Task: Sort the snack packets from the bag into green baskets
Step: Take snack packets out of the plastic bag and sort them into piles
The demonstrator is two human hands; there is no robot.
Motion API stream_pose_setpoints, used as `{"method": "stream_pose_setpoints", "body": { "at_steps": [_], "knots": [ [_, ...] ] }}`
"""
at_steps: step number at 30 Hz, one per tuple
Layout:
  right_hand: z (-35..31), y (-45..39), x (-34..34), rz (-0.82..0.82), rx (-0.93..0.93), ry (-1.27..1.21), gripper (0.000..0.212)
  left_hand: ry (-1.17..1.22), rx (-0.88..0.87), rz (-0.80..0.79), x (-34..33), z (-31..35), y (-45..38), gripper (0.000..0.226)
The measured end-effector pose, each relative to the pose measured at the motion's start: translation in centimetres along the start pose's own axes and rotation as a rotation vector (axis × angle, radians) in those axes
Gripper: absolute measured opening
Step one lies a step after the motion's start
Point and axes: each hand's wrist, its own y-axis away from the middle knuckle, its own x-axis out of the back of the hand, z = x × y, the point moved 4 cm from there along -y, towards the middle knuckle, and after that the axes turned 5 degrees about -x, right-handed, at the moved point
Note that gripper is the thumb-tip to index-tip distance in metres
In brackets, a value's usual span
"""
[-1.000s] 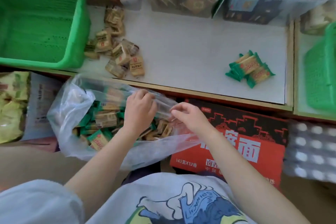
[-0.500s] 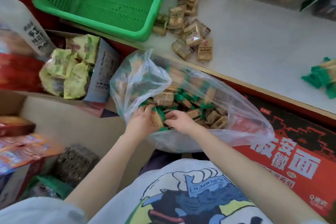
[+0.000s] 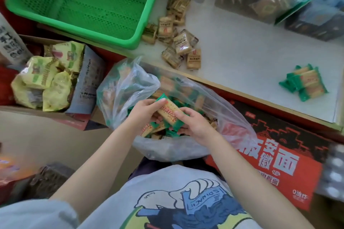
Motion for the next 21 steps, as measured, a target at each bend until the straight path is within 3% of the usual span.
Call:
{"method": "stream_pose_setpoints", "body": {
  "at_steps": [3,6,8,11,15,21],
  "knots": [
    [-1.5,2.1,2.5,0.054,0.048,-0.077,0.017,0.033,-0.021,-0.042,-4.1,1.9,-1.1,0.029],
    [-2.0,4.4,7.4,0.26,0.07,-0.11,0.018,-0.072,-0.054,0.036,-8.9,3.0,-3.2,0.031],
    [-1.6,6.5,11.7,0.469,0.063,-0.156,0.019,-0.3,-0.242,0.06,-12.7,3.6,-4.9,0.04],
    [-1.0,9.7,18.2,0.663,0.047,-0.217,0.02,-0.854,-0.541,-0.009,-19.2,3.9,-6.6,0.051],
    [-2.2,11.1,25.7,0.713,0.037,-0.313,0.027,-1.224,-0.512,-0.151,-25.6,2.2,-8.7,0.064],
    [-5.5,9.3,32.8,0.657,0.262,-0.612,0.03,-1.376,-0.447,-0.148,-27.5,0.9,-9.9,0.068]
  ]
}}
